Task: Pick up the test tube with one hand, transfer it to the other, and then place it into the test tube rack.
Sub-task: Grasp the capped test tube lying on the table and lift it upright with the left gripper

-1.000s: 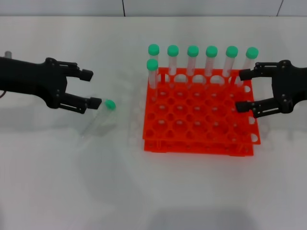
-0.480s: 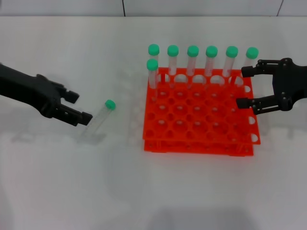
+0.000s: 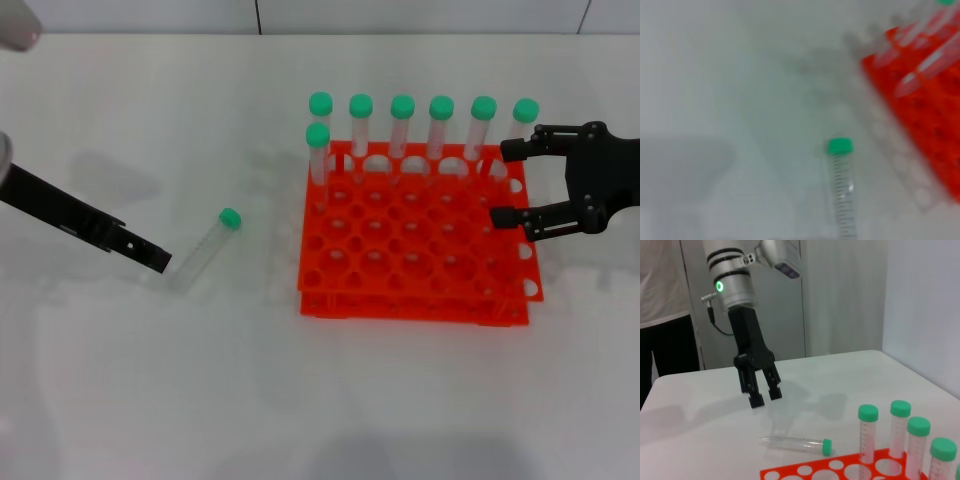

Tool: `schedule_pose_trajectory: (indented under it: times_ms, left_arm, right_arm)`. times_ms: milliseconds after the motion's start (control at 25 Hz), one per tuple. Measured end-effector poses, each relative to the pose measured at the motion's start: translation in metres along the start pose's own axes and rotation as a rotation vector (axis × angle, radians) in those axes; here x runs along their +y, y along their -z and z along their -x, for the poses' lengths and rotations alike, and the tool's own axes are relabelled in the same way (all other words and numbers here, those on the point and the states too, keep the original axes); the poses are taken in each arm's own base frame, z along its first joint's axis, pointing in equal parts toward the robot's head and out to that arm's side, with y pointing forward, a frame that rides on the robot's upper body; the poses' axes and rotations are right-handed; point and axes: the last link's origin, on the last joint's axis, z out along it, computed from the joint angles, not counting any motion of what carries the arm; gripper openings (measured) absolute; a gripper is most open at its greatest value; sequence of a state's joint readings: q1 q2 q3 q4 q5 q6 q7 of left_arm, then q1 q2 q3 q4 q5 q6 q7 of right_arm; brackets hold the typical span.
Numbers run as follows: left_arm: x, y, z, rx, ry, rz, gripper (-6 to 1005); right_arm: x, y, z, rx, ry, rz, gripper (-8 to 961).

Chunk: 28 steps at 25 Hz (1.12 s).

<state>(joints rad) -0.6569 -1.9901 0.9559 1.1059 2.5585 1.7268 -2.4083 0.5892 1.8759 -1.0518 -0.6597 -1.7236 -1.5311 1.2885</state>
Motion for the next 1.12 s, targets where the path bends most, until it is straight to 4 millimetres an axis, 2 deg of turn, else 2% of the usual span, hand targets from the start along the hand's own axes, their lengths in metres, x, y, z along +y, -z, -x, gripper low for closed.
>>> schedule_pose_trajectory:
  times_ms: [240, 480, 720, 1120]
  left_arm:
    - [0.005, -0.028, -0.005, -0.067, 0.008, -0.092, 824]
    - [0.012, -0.043, -0.014, -0.102, 0.008, -0.119, 799]
    - [0.018, -0.055, -0.019, -0.128, 0.002, -0.143, 774]
    - [0.024, -0.062, -0.02, -0.159, 0.014, -0.165, 731]
  right_arm:
    - [0.001, -0.002, 0.001, 0.003, 0.006, 0.009, 869]
    - [0.002, -0.001, 0.0, 0.007, 0.006, 0.014, 868]
    - [0.002, -0.001, -0.002, 0.015, 0.008, 0.013, 868]
    - [0.001, 0.0, -0.002, 0.017, 0.028, 0.01, 868]
